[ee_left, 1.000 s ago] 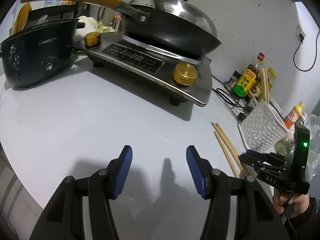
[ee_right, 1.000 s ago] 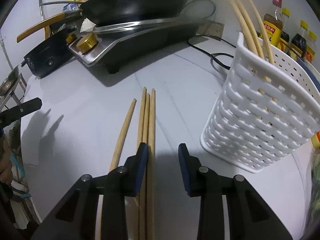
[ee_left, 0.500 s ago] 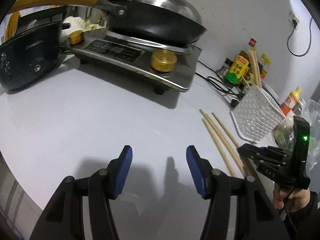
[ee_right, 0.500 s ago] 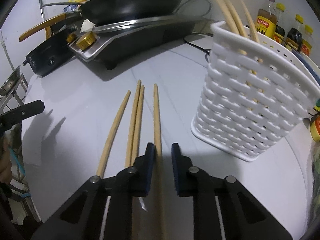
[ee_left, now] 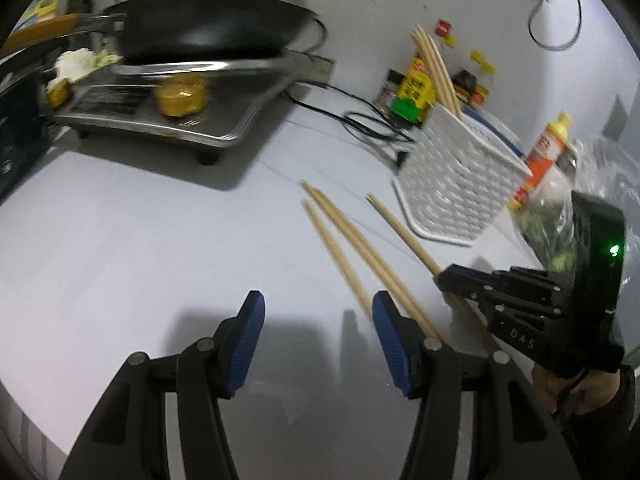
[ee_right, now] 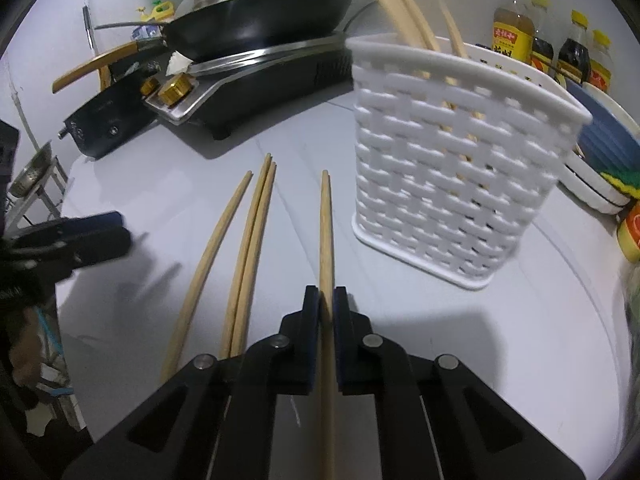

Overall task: Organize utensils
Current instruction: 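Grasp a chopstick with the right tool while the left tool grasps another chopstick, then lower the right tool's chopstick into the white holder and open it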

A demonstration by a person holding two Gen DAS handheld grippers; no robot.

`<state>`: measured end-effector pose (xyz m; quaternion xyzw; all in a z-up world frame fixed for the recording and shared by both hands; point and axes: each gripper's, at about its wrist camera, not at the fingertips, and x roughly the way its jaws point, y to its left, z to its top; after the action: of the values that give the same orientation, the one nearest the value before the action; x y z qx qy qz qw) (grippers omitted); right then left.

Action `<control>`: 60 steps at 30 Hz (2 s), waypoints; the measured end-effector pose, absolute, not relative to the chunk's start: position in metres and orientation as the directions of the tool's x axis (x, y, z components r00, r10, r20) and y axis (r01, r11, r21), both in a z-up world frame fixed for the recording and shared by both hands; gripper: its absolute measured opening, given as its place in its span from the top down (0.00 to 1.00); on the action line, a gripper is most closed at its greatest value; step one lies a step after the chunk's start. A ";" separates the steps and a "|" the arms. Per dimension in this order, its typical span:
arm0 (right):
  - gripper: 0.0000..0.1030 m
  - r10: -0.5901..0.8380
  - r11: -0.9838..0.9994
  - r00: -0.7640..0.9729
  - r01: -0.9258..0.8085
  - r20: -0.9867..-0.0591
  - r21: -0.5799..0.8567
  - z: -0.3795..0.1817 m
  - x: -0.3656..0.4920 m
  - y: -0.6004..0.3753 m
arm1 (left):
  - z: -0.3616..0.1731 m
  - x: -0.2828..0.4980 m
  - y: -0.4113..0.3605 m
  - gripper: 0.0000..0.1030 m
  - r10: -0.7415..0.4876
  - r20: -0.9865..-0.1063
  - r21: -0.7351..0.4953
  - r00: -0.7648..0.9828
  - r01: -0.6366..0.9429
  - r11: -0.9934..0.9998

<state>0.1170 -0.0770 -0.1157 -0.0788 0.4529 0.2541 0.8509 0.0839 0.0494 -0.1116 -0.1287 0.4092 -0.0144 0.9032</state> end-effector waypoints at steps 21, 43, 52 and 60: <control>0.94 0.473 0.828 0.499 -0.533 -0.727 0.173 -0.085 0.102 -0.111 | -0.127 0.106 -0.006 0.89 -0.051 -0.815 -0.042 0.577 0.029 0.999; 0.94 0.528 0.795 0.557 -0.589 -0.641 0.143 -0.016 0.107 -0.102 | -0.080 0.082 0.032 0.94 -0.101 -0.697 -0.154 0.710 -0.011 0.988; 0.94 0.500 0.809 0.625 -0.585 -0.600 0.065 0.029 0.135 -0.100 | -0.050 0.081 0.046 0.94 -0.172 -0.612 -0.198 0.772 0.061 0.978; 0.94 0.476 0.829 0.658 -0.557 -0.583 0.048 0.049 0.179 -0.097 | -0.031 0.086 0.056 0.94 -0.190 -0.554 -0.201 0.810 0.092 0.975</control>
<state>0.1790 -0.0968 0.0486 -0.0678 0.3000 0.2845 0.9080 0.0858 0.0563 -0.0307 -0.0824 0.2989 -0.0743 0.9478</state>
